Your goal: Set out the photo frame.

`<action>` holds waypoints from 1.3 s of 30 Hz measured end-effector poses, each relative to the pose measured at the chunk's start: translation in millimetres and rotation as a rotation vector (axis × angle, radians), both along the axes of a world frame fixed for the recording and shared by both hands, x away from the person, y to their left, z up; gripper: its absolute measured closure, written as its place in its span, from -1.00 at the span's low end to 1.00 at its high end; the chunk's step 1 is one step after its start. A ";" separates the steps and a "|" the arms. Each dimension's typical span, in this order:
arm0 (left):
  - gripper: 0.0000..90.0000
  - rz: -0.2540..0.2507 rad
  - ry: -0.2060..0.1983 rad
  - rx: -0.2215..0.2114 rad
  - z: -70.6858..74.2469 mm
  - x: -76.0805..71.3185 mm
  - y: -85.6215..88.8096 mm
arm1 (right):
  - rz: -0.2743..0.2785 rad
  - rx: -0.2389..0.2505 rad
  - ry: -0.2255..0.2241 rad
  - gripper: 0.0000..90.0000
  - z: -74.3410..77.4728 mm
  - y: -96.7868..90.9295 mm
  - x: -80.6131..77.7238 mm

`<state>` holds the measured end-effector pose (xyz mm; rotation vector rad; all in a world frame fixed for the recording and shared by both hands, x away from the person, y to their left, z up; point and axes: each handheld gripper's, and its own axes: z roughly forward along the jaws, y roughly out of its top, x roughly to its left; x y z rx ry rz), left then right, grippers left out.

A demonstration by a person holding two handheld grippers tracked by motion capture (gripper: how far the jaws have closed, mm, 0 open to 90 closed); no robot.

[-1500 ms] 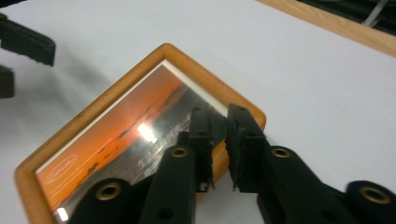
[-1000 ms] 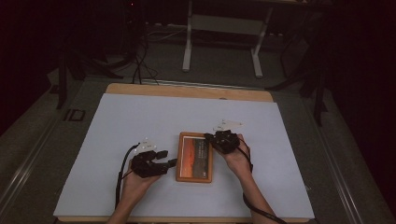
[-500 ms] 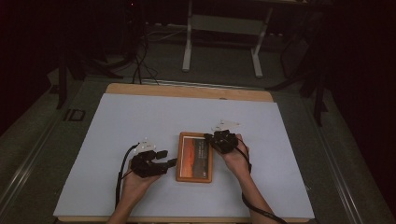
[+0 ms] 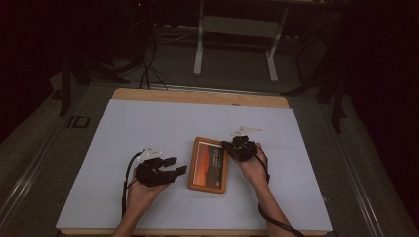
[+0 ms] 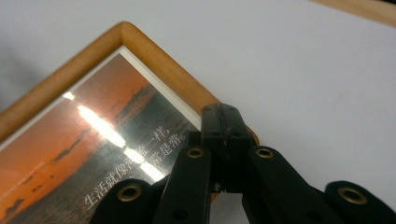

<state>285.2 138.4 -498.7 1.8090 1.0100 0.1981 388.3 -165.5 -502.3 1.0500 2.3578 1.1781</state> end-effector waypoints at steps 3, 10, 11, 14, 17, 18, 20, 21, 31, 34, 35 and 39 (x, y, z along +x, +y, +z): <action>-0.05 -0.003 0.003 -0.006 1.5 -0.1 0.5 | -0.014 -0.009 0.006 1.00 -3.7 -4.3 1.5; -0.06 -0.019 0.014 -0.018 2.9 -1.1 -3.7 | -0.034 -0.024 0.030 1.00 -16.5 -11.7 2.7; -0.06 -0.025 0.014 -0.017 3.1 -1.2 -4.5 | -0.035 -0.021 0.033 1.00 -17.7 -12.5 2.6; -0.06 -0.037 0.018 -0.024 4.3 -2.6 -8.1 | -0.034 -0.017 0.034 1.00 -17.8 -12.7 2.5; -0.10 -0.053 0.019 -0.026 6.7 -4.4 -12.5 | -0.035 -0.021 0.034 1.00 -17.5 -12.2 2.4; -0.13 -0.056 0.020 -0.030 7.3 -5.0 -14.0 | -0.035 -0.021 0.033 1.00 -17.6 -12.3 2.4; -0.22 -0.067 0.027 -0.040 7.8 -5.4 -17.1 | -0.038 -0.016 0.034 1.00 -17.9 -12.5 2.2; -0.25 -0.070 0.031 -0.037 7.6 -5.4 -19.0 | -0.039 -0.014 0.034 1.00 -18.1 -12.6 2.1; -0.36 -0.107 0.078 -0.005 -2.8 -3.4 -44.5 | -0.039 -0.008 0.031 1.00 -18.7 -13.1 1.7; -0.36 -0.114 0.089 -0.007 -6.3 -2.0 -50.4 | -0.040 -0.004 0.027 1.00 -19.3 -13.4 1.3; -0.36 -0.114 0.089 -0.005 -7.0 -1.8 -51.7 | -0.040 -0.002 0.026 1.00 -19.5 -13.4 1.2; -0.36 -0.120 0.102 -0.007 -9.9 -1.4 -56.9 | -0.039 -0.002 0.025 1.00 -19.5 -13.5 1.3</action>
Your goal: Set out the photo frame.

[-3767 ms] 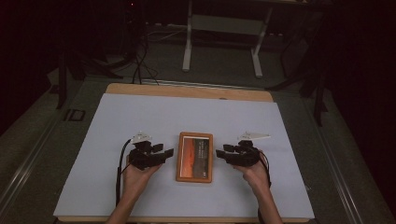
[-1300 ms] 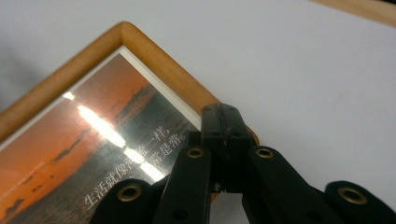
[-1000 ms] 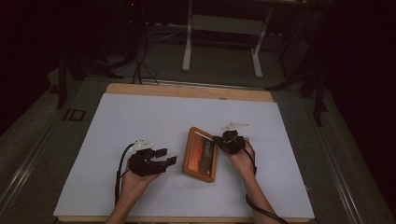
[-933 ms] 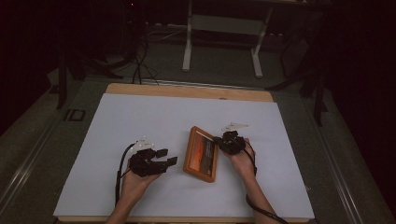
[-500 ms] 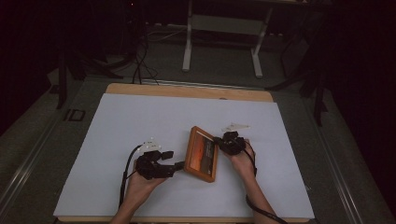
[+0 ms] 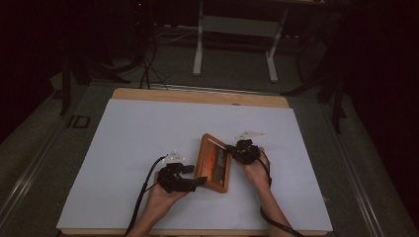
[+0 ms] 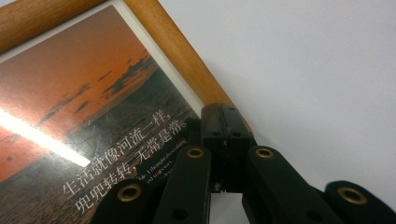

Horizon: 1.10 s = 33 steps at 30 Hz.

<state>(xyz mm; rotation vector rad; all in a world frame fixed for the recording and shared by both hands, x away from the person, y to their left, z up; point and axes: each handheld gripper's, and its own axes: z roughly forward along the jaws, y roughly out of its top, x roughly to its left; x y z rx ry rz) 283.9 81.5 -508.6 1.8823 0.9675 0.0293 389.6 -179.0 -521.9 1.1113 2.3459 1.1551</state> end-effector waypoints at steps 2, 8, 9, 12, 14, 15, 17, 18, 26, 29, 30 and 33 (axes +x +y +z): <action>-0.35 -0.005 0.012 0.004 -2.1 0.8 -2.6 | 0.000 0.001 0.000 1.00 0.0 0.0 0.0; -0.22 -0.005 0.046 -0.017 -5.7 3.8 -8.1 | 0.002 0.001 -0.001 1.00 -0.2 -0.3 0.0; -0.18 -0.004 0.051 -0.022 -5.9 4.3 -8.3 | 0.001 0.001 0.000 1.00 -0.2 -0.4 0.0; -0.06 -0.002 0.071 -0.045 -5.8 4.8 -8.7 | 0.002 0.001 -0.001 1.00 -0.3 -0.6 0.0; -0.02 0.007 0.075 -0.043 -5.6 4.2 -10.1 | 0.002 0.002 -0.001 1.00 -0.4 -0.7 -0.1; -0.01 0.011 0.079 -0.043 -5.7 4.1 -10.6 | 0.002 0.003 -0.001 1.00 -0.5 -0.7 -0.2; 0.01 0.027 0.089 -0.050 -5.8 3.9 -11.1 | 0.003 0.003 -0.005 1.00 -0.7 -0.8 -0.6; 0.03 0.036 0.095 -0.055 -5.8 3.8 -11.3 | 0.001 0.005 -0.008 1.00 -1.0 -0.8 -0.9; 0.14 0.087 0.123 -0.071 -4.5 3.4 -13.3 | 0.009 -0.006 -0.024 1.00 -1.0 -0.9 -3.0; 0.18 0.099 0.123 -0.072 -3.0 3.8 -15.1 | 0.010 -0.016 -0.025 1.00 0.4 -3.4 -6.0; 0.20 0.101 0.120 -0.072 -2.5 4.1 -16.1 | 0.011 -0.017 -0.025 1.00 0.9 -5.0 -7.0; 0.23 0.105 0.113 -0.056 1.2 5.3 -20.4 | 0.009 -0.002 -0.018 1.00 3.7 -10.5 -11.1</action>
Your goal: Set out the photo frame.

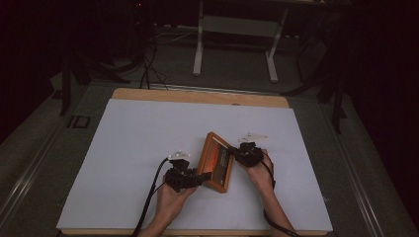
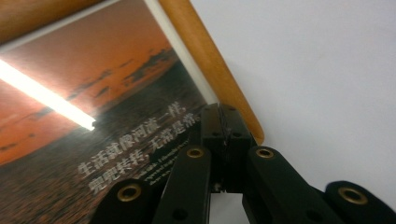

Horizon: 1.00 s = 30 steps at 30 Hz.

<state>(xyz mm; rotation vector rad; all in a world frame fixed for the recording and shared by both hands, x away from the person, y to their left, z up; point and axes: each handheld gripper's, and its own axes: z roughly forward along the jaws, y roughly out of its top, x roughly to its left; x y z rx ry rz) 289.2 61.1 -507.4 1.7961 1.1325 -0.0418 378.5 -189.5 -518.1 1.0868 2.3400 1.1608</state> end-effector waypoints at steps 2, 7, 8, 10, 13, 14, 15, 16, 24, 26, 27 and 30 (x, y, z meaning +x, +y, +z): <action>0.25 0.003 -0.008 0.013 2.8 0.1 -3.4 | -0.003 0.007 -0.004 0.97 2.4 -3.3 -4.1; 0.32 0.010 -0.019 0.023 8.1 1.2 -11.8 | 0.002 0.023 -0.029 0.87 13.7 -12.4 -16.9; 0.35 0.014 -0.017 0.020 9.1 1.8 -13.7 | 0.003 0.020 -0.032 0.86 16.4 -14.2 -19.3; 0.41 0.002 -0.028 0.020 11.7 3.8 -18.3 | 0.008 0.016 -0.043 0.85 21.4 -17.7 -24.6; 0.45 -0.003 -0.047 0.043 16.4 3.1 -25.5 | 0.008 0.015 -0.053 0.83 25.8 -21.8 -29.8; 0.47 -0.021 -0.066 0.064 20.4 2.4 -31.4 | 0.011 0.013 -0.062 0.82 30.6 -27.1 -35.3; 0.48 -0.028 -0.075 0.068 21.7 2.1 -34.1 | 0.011 0.011 -0.066 0.81 32.2 -29.0 -37.1; 0.49 -0.037 -0.082 0.074 23.1 1.8 -36.4 | 0.010 0.011 -0.069 0.81 34.1 -31.5 -39.6; 0.54 -0.099 -0.177 0.165 32.1 -4.3 -52.9 | 0.021 -0.011 -0.092 0.79 45.3 -46.0 -56.8; 0.54 -0.128 -0.220 0.198 33.7 -7.0 -56.7 | 0.023 -0.015 -0.097 0.78 49.1 -49.0 -61.5; 0.54 -0.139 -0.236 0.205 33.7 -7.5 -57.2 | 0.026 -0.016 -0.101 0.79 50.6 -49.9 -62.8; 0.54 -0.164 -0.277 0.217 33.0 -9.1 -58.2 | 0.032 -0.022 -0.116 0.84 57.7 -52.7 -68.0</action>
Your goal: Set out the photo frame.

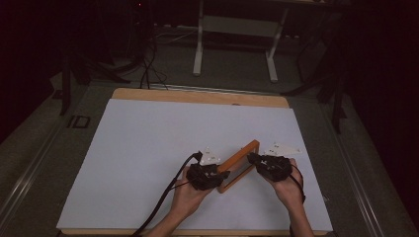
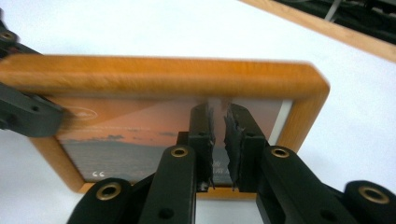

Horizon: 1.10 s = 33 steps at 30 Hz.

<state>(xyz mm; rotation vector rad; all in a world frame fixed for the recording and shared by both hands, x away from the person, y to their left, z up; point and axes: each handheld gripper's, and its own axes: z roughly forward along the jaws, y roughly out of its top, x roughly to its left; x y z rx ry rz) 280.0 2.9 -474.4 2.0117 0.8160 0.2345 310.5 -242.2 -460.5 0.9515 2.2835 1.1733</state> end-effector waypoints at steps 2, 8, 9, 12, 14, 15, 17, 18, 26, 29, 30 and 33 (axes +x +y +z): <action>0.53 -0.013 -0.016 0.007 -0.2 -0.7 -0.5 | 0.005 -0.013 -0.015 0.92 4.3 -1.5 -3.1; 0.53 -0.043 -0.073 0.043 -0.4 -6.2 -4.5 | 0.000 -0.002 -0.076 1.00 19.1 -5.1 -9.0; 0.53 -0.042 -0.077 0.045 -0.5 -7.1 -4.9 | -0.008 0.007 -0.082 1.00 20.7 -6.0 -7.7; 0.53 -0.040 -0.088 0.037 -2.0 -8.5 -4.5 | -0.035 0.024 -0.089 1.00 21.6 -8.7 -0.4; 0.53 -0.037 -0.086 0.021 -3.2 -8.5 -4.0 | -0.045 0.031 -0.088 1.00 19.8 -9.8 4.4; 0.53 -0.034 -0.082 0.010 -3.8 -8.2 -3.6 | -0.050 0.038 -0.088 1.00 19.2 -10.4 6.0; 0.52 -0.028 -0.069 -0.021 -5.9 -6.9 -1.6 | -0.055 0.052 -0.090 1.00 17.8 -10.7 6.7; 0.49 -0.031 -0.053 -0.040 -7.6 -5.6 -0.4 | -0.059 0.060 -0.095 1.00 16.8 -10.7 6.4; 0.24 -0.035 -0.001 -0.087 -31.1 -9.9 3.3 | -0.059 0.077 -0.091 1.00 15.6 -13.9 4.9; 0.31 -0.028 -0.011 -0.067 -40.0 -12.7 2.6 | -0.058 0.082 -0.092 1.00 15.2 -14.3 5.3; 0.35 -0.028 -0.011 -0.060 -42.1 -12.6 2.6 | -0.057 0.085 -0.092 1.00 15.0 -14.4 5.3; 0.40 -0.034 -0.009 -0.053 -46.6 -10.4 3.2 | -0.057 0.092 -0.094 1.00 14.3 -15.1 5.4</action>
